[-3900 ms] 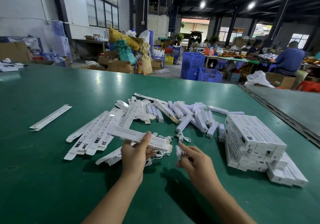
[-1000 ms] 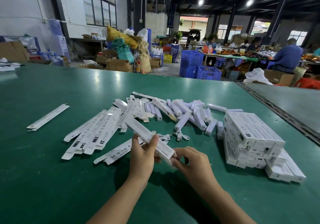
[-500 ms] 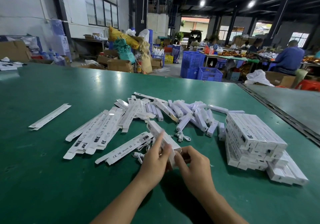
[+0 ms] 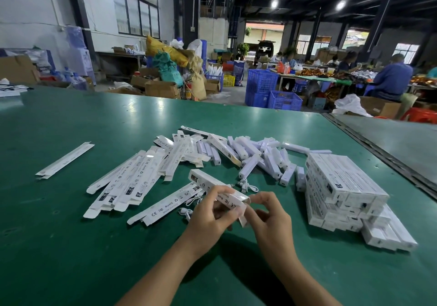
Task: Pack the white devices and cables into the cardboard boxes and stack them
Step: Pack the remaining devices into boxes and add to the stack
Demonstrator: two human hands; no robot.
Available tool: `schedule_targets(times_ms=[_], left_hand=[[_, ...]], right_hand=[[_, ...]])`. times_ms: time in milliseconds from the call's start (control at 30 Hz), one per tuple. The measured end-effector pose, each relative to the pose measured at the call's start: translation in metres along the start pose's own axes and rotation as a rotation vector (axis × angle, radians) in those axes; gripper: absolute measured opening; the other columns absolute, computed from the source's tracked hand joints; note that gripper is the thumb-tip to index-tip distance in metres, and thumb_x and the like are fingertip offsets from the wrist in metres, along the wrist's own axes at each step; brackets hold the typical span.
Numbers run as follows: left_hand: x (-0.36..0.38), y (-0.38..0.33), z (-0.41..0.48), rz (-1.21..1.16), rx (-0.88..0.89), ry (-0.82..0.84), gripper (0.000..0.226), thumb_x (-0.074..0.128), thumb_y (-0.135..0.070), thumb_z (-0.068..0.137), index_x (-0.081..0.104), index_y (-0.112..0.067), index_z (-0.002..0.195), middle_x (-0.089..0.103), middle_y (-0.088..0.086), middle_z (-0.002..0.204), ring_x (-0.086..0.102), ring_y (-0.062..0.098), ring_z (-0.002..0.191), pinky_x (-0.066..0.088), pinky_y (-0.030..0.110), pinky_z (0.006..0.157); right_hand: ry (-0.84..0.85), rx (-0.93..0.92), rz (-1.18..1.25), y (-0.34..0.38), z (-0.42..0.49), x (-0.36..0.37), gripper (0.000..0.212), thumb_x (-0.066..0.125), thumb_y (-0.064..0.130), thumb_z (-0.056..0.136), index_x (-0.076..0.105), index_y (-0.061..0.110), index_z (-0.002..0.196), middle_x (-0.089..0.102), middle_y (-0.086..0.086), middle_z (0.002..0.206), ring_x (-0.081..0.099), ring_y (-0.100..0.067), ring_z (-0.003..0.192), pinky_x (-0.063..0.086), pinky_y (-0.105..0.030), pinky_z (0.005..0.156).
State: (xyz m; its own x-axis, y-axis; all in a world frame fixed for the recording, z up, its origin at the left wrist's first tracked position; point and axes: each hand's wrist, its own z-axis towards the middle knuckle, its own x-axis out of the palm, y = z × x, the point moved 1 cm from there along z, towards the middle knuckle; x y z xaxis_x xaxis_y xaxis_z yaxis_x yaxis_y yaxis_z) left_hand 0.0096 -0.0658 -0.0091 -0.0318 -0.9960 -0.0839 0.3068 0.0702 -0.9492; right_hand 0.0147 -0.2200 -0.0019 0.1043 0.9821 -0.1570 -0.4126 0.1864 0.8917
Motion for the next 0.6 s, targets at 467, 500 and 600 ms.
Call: schedule_targets(times_ms=[467, 500, 600], left_hand=[[-0.008, -0.003, -0.004, 0.146, 0.051, -0.077, 0.038, 0.058, -0.05, 0.081, 0.047, -0.027, 0.108, 0.065, -0.002, 0.095, 0.066, 0.016, 0.085, 0.054, 0.035, 0.078], [-0.007, -0.004, -0.004, 0.147, 0.048, -0.07, 0.039, 0.055, -0.056, 0.079, 0.047, -0.03, 0.106, 0.067, -0.001, 0.09, 0.067, 0.015, 0.083, 0.054, 0.034, 0.076], [-0.005, -0.005, -0.004, 0.047, 0.013, -0.026, 0.027, 0.051, -0.063, 0.081, 0.049, -0.042, 0.097, 0.073, 0.001, 0.083, 0.071, 0.019, 0.066, 0.055, 0.032, 0.062]], right_hand=[[0.317, -0.483, -0.292, 0.009, 0.003, -0.01, 0.031, 0.075, 0.004, 0.08, 0.069, 0.018, 0.107, 0.058, 0.01, 0.135, 0.064, 0.002, 0.1, 0.053, -0.021, 0.084], [0.277, -0.497, -0.279, 0.01, 0.003, -0.009, 0.026, 0.076, 0.008, 0.082, 0.069, 0.019, 0.105, 0.062, 0.013, 0.128, 0.065, 0.003, 0.096, 0.054, -0.022, 0.082], [0.206, -0.431, -0.243, 0.01, 0.001, -0.008, 0.036, 0.077, 0.019, 0.083, 0.059, 0.033, 0.111, 0.069, 0.015, 0.094, 0.066, -0.004, 0.08, 0.054, -0.023, 0.073]])
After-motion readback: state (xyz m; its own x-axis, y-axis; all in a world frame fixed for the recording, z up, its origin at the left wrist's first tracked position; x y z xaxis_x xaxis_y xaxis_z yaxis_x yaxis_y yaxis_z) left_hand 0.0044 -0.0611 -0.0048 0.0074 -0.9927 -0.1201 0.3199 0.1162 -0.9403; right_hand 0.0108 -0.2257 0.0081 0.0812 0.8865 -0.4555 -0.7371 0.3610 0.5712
